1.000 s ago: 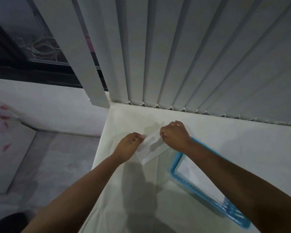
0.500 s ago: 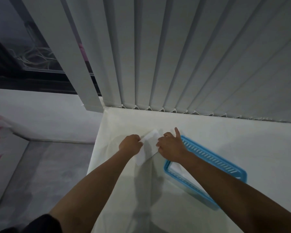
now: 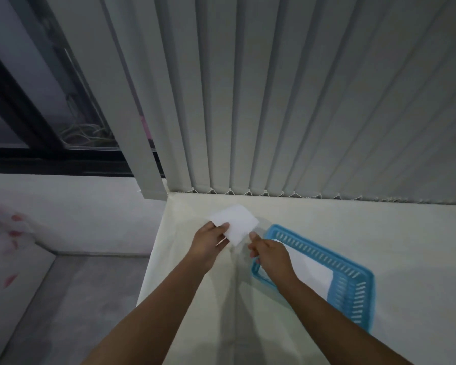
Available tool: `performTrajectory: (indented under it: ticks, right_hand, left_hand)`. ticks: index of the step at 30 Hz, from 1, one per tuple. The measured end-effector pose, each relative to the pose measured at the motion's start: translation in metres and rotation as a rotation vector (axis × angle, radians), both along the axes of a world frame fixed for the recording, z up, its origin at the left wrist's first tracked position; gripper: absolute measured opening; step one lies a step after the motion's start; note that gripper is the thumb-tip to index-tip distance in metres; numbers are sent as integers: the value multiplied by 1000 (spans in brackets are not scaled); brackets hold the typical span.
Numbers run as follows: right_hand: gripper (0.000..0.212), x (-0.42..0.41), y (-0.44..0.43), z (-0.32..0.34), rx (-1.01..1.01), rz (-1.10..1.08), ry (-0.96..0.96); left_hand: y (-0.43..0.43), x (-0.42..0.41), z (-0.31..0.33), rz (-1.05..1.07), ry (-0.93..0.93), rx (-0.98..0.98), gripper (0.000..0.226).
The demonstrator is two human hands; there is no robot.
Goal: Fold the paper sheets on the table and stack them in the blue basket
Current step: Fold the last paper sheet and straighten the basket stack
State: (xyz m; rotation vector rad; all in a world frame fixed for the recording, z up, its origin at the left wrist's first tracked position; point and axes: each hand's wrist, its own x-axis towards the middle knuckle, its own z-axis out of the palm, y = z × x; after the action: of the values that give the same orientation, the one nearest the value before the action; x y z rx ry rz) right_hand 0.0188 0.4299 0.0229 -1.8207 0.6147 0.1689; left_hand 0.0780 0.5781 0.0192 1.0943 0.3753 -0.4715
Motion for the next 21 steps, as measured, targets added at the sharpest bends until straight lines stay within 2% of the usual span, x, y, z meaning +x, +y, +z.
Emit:
performTrajectory:
  ticks: [2,6,14,21]
  right_hand:
    - [34,-7,-1,3,176,-93,24]
    - [16,-20,-10,6,309,-184,-20]
    - [28,-57,-50,5,236,-219,-21]
    - [17,-78,-93,-6,189,-338,-22]
  left_hand:
    - [-9,-16,3,21,11,-16,13]
    - [-27,-45,-2,-10,55,-40,14]
    - [-57,-58,3,88,113,-132,25]
    - [-72,-58,-2,-4,32,50,22]
